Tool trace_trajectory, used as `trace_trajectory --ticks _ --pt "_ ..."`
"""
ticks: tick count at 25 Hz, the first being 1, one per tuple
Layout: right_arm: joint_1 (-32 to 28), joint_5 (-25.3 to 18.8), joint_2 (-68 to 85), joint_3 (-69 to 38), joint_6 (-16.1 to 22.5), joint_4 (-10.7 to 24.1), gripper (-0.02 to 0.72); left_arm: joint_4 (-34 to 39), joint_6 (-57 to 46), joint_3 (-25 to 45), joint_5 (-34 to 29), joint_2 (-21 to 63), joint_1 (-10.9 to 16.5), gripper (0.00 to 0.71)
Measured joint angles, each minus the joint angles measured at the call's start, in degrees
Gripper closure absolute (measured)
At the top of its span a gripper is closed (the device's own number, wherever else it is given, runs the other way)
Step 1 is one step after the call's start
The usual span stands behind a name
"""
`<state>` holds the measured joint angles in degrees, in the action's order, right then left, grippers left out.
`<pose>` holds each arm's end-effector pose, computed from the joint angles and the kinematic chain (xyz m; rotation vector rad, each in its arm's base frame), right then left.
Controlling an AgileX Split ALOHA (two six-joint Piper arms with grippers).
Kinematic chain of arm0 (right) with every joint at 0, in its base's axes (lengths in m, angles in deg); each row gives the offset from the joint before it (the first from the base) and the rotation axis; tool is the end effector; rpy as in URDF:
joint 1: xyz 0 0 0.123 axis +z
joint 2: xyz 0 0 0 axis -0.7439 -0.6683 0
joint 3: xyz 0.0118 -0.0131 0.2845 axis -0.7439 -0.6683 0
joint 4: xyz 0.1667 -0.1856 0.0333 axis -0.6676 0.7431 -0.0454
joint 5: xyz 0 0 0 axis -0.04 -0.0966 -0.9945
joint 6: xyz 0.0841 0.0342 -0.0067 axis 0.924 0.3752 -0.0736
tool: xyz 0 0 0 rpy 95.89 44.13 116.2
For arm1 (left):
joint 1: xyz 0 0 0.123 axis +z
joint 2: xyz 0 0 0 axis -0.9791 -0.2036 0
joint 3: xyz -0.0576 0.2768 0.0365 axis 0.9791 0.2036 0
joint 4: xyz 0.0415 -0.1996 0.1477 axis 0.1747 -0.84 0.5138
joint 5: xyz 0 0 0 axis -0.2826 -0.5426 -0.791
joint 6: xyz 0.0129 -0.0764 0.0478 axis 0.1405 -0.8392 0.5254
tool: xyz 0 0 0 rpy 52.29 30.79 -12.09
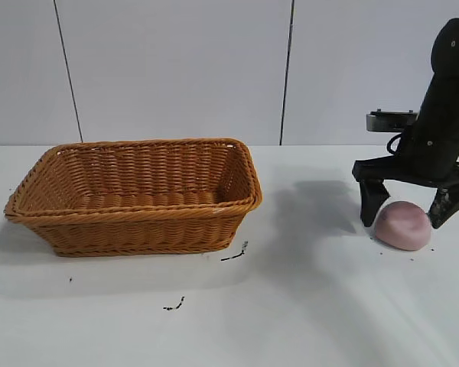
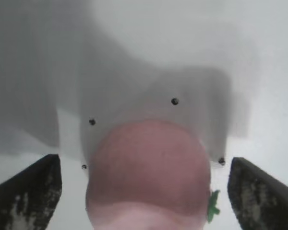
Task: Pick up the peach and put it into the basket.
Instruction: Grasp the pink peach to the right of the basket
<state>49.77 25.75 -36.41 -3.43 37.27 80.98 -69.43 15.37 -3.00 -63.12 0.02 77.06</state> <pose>0.4085 0.0162 0.1172 -0.0538 2.9991 0.0690 -0.0061 -0.0030 0.2761 0.0232 2.0438 -0.0592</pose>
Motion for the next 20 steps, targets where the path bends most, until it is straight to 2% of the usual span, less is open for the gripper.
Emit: trace_trajectory --ticks 2,5,7,15,20 --pt "0.0 -0.1 0.0 0.0 0.0 0.1 0.274 0.0 0.0 0.0 0.0 0.0 0.0 0.017" --pt "0.0 -0.2 0.0 0.0 0.0 0.1 0.539 0.0 0.0 0.0 0.0 0.0 0.0 0.017" --pt "0.0 -0.2 0.1 0.1 0.0 0.1 0.671 0.0 0.0 0.0 0.0 0.0 0.0 0.017" --pt "0.0 -1.3 2.2 0.3 -1.5 0.1 0.682 0.0 0.0 0.0 0.0 0.0 0.0 0.017" --pt "0.0 -5.6 8.9 3.6 -1.9 0.1 0.682 0.0 0.0 0.0 0.0 0.0 0.0 0.017"
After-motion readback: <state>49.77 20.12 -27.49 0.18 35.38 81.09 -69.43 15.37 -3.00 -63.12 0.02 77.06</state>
